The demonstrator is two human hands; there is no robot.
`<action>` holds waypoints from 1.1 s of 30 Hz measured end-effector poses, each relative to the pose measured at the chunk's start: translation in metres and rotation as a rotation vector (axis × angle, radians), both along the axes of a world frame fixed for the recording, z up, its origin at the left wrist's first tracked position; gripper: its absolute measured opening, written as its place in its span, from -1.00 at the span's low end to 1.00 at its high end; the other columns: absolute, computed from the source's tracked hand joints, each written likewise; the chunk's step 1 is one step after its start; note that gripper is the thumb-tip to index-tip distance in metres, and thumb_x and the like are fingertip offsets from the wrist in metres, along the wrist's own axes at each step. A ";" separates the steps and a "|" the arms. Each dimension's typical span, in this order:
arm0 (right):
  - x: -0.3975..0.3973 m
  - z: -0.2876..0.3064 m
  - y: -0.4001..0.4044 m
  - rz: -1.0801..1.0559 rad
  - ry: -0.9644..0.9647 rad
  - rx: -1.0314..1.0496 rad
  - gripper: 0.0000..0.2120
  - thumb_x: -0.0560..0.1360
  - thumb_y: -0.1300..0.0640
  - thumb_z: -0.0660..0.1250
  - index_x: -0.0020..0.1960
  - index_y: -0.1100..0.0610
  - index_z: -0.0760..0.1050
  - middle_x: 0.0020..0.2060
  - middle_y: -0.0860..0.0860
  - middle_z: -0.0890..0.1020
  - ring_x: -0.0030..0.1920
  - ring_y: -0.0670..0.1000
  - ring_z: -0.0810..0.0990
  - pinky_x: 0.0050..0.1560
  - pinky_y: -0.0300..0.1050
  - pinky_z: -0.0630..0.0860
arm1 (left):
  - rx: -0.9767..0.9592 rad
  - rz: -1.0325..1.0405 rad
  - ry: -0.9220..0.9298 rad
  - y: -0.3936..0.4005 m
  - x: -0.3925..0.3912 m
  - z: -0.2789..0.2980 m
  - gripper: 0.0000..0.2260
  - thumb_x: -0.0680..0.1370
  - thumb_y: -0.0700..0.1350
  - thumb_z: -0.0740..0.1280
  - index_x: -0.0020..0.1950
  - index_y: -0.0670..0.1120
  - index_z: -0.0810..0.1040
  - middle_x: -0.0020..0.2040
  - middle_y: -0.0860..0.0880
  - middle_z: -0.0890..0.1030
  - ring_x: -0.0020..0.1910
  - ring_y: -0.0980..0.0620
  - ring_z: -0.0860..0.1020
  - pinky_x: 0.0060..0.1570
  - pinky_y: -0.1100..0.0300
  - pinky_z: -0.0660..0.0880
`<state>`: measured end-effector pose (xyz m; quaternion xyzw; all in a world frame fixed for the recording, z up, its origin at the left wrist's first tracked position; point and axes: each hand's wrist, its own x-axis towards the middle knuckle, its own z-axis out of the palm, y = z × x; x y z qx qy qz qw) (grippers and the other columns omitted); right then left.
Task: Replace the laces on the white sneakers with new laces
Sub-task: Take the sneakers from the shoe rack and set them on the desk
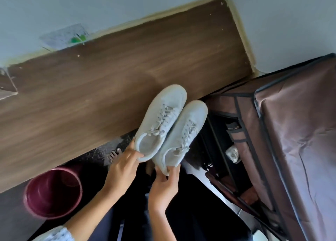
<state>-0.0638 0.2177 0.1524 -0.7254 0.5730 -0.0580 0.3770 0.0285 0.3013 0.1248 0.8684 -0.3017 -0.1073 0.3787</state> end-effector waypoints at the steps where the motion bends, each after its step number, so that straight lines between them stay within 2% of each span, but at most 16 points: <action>1: 0.009 -0.001 0.000 0.009 -0.086 -0.045 -0.65 0.51 0.27 0.41 0.09 -0.16 0.51 0.26 -0.03 0.56 0.25 -0.02 0.55 0.14 -0.24 0.52 | -0.026 0.048 -0.027 0.003 0.007 0.003 -0.82 0.50 -0.29 0.34 0.00 -0.06 0.42 0.30 -0.22 0.56 0.05 -0.06 0.65 -0.02 0.31 0.52; 3: 0.032 -0.002 -0.008 0.079 -0.168 -0.062 -0.66 0.49 0.38 0.39 0.22 0.13 0.53 0.36 0.00 0.49 0.32 -0.02 0.50 0.13 -0.45 0.42 | -0.041 0.130 -0.092 0.007 0.026 0.008 -0.91 0.53 -0.20 0.24 0.01 -0.07 0.42 0.30 -0.22 0.55 -0.02 -0.04 0.64 -0.06 0.32 0.48; 5: 0.058 -0.011 -0.019 0.199 -0.176 -0.043 -0.68 0.49 0.42 0.37 0.21 0.24 0.52 0.38 0.03 0.46 0.32 0.02 0.49 0.12 -0.51 0.37 | -0.015 0.195 -0.099 0.006 0.046 0.006 -0.90 0.53 -0.20 0.24 0.02 -0.06 0.41 0.32 -0.22 0.54 -0.12 -0.03 0.64 -0.29 0.26 0.49; 8: 0.094 -0.031 -0.042 0.396 -0.168 -0.023 -0.69 0.51 0.42 0.32 0.22 0.21 0.50 0.47 0.02 0.36 0.38 -0.01 0.43 0.18 -0.31 0.46 | 0.017 0.314 -0.082 0.006 0.076 -0.005 -0.73 0.48 -0.32 0.39 0.03 -0.05 0.39 0.33 -0.22 0.53 -0.34 -0.09 0.65 -0.53 0.25 0.46; 12: 0.136 -0.056 -0.065 0.587 -0.140 -0.001 -0.71 0.49 0.44 0.28 0.15 0.20 0.46 0.39 0.17 0.41 0.22 0.18 0.52 0.00 -0.14 0.48 | -0.010 0.410 -0.042 0.007 0.103 -0.021 -0.78 0.52 -0.24 0.39 0.08 -0.06 0.41 0.24 -0.16 0.61 -0.29 -0.13 0.66 -0.47 0.06 0.58; 16: 0.158 -0.075 -0.076 0.709 -0.104 0.060 -0.60 0.51 0.43 0.26 0.30 0.17 0.42 0.38 0.24 0.39 0.19 0.24 0.54 0.04 0.06 0.54 | 0.013 0.481 0.031 0.006 0.110 -0.029 -0.82 0.51 -0.25 0.43 0.06 -0.09 0.52 -0.06 -0.10 0.69 -0.30 -0.09 0.64 -0.44 0.10 0.55; 19: 0.159 -0.081 -0.074 0.738 -0.079 0.080 -0.55 0.53 0.44 0.21 0.36 0.12 0.37 0.51 0.18 0.25 0.27 0.22 0.51 0.08 0.10 0.55 | 0.007 0.514 0.188 0.010 0.104 -0.040 -0.86 0.54 -0.17 0.41 0.07 -0.03 0.55 -0.10 -0.02 0.66 -0.27 -0.09 0.60 -0.31 0.01 0.57; 21: 0.157 -0.080 -0.072 0.730 -0.063 0.091 -0.54 0.58 0.39 0.20 0.42 0.09 0.32 0.57 0.14 0.13 0.31 0.21 0.48 0.12 0.11 0.54 | -0.009 0.495 0.205 0.013 0.102 -0.045 -0.85 0.56 -0.12 0.40 0.12 -0.02 0.55 -0.06 -0.03 0.65 -0.24 -0.12 0.60 -0.23 -0.02 0.60; 24: 0.156 -0.075 -0.075 0.730 -0.080 0.119 -0.49 0.62 0.29 0.23 0.51 0.01 0.22 0.59 0.06 0.08 0.39 0.07 0.39 0.26 0.05 0.49 | 0.031 0.457 0.226 0.011 0.098 -0.047 -0.74 0.61 0.01 0.31 0.27 0.00 0.53 0.15 -0.18 0.62 -0.18 -0.13 0.60 -0.23 0.35 0.48; 25: 0.153 -0.073 -0.076 0.716 -0.100 0.149 -0.47 0.63 0.25 0.24 0.52 -0.03 0.18 0.59 0.04 0.08 0.41 0.02 0.35 0.27 0.02 0.48 | 0.074 0.449 0.234 0.009 0.094 -0.046 -0.69 0.62 0.03 0.28 0.36 0.03 0.47 0.34 -0.24 0.51 0.02 -0.15 0.61 -0.09 0.38 0.47; 26: 0.149 -0.070 -0.078 0.683 -0.131 0.178 -0.44 0.63 0.20 0.25 0.52 -0.12 0.13 0.58 0.02 0.09 0.44 0.01 0.33 0.27 0.00 0.46 | 0.123 0.438 0.230 0.006 0.089 -0.044 -0.62 0.63 0.03 0.27 0.45 0.05 0.38 0.51 -0.25 0.29 0.32 -0.16 0.49 0.18 0.25 0.45; 27: 0.144 -0.067 -0.079 0.636 -0.152 0.188 -0.40 0.62 0.15 0.26 0.52 -0.18 0.06 0.58 0.02 0.09 0.45 0.03 0.33 0.28 -0.01 0.45 | 0.170 0.430 0.197 0.003 0.084 -0.042 -0.55 0.64 0.02 0.28 0.52 0.05 0.29 0.59 -0.23 0.08 0.52 -0.16 0.25 0.43 0.04 0.25; 28: 0.137 -0.066 -0.081 0.580 -0.164 0.180 -0.37 0.62 0.12 0.27 0.53 -0.19 0.02 0.57 0.04 0.10 0.45 0.05 0.35 0.28 -0.05 0.46 | 0.202 0.419 0.139 0.001 0.077 -0.040 -0.51 0.64 0.00 0.28 0.55 0.03 0.23 0.61 -0.22 -0.03 0.58 -0.15 0.06 0.51 -0.08 0.00; 29: 0.129 -0.065 -0.083 0.523 -0.162 0.169 -0.37 0.61 0.11 0.27 0.56 -0.09 0.03 0.55 0.07 0.13 0.41 0.05 0.39 0.27 -0.11 0.45 | 0.217 0.395 0.073 -0.002 0.071 -0.038 -0.51 0.65 -0.01 0.26 0.56 0.00 0.22 0.60 -0.24 -0.05 0.59 -0.11 -0.02 0.52 -0.12 -0.15; 30: 0.119 -0.067 -0.086 0.456 -0.152 0.159 -0.41 0.61 0.11 0.27 0.55 0.00 0.08 0.52 0.10 0.16 0.36 0.04 0.43 0.25 -0.16 0.44 | 0.214 0.350 0.020 -0.004 0.064 -0.037 -0.53 0.66 -0.02 0.24 0.56 -0.02 0.24 0.60 -0.24 -0.01 0.59 -0.07 -0.04 0.52 -0.13 -0.20; 33: 0.078 -0.078 -0.097 0.245 -0.051 0.128 -0.50 0.62 0.10 0.27 0.50 0.08 0.19 0.43 0.12 0.25 0.26 0.07 0.50 0.15 -0.20 0.44 | 0.147 0.078 -0.021 -0.012 0.035 -0.046 -0.56 0.65 -0.05 0.20 0.53 -0.06 0.31 0.60 -0.19 0.07 0.59 -0.08 0.04 0.54 -0.14 -0.12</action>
